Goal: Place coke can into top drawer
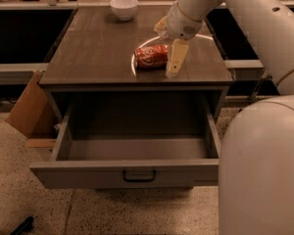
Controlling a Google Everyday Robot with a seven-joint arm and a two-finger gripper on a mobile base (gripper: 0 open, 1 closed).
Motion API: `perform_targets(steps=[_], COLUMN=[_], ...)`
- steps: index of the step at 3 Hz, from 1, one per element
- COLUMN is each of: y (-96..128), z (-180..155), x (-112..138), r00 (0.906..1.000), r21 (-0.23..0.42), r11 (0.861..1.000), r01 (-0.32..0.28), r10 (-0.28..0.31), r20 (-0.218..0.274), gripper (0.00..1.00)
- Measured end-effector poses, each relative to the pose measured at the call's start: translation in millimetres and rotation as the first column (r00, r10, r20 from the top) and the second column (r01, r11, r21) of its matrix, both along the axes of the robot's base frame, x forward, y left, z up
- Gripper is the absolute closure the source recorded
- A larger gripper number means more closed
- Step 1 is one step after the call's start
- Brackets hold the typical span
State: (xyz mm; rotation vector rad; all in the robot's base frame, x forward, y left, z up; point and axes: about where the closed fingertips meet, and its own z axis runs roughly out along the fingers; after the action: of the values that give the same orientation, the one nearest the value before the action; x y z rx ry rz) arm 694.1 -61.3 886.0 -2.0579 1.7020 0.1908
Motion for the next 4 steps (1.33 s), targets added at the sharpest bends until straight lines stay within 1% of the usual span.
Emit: perform_targets(steps=[1, 2, 3, 4], y=[7.9, 13.0, 15.5, 18.3], z=[-10.3, -19.4, -27.0, -30.5], x=[9.3, 15.7, 18.9, 19.0], r00=[0.9998, 0.9993, 0.9990, 0.9991], r21=[-0.016, -0.034, -0.054, -0.066], r11=[1.000, 0.999, 0.998, 0.998], r01=[-0.009, -0.015, -0.015, -0.016], r10=[0.009, 0.014, 0.013, 0.014], r20=[-0.020, -0.034, -0.042, -0.041], gripper=[0.00, 0.05, 0.23, 0.47])
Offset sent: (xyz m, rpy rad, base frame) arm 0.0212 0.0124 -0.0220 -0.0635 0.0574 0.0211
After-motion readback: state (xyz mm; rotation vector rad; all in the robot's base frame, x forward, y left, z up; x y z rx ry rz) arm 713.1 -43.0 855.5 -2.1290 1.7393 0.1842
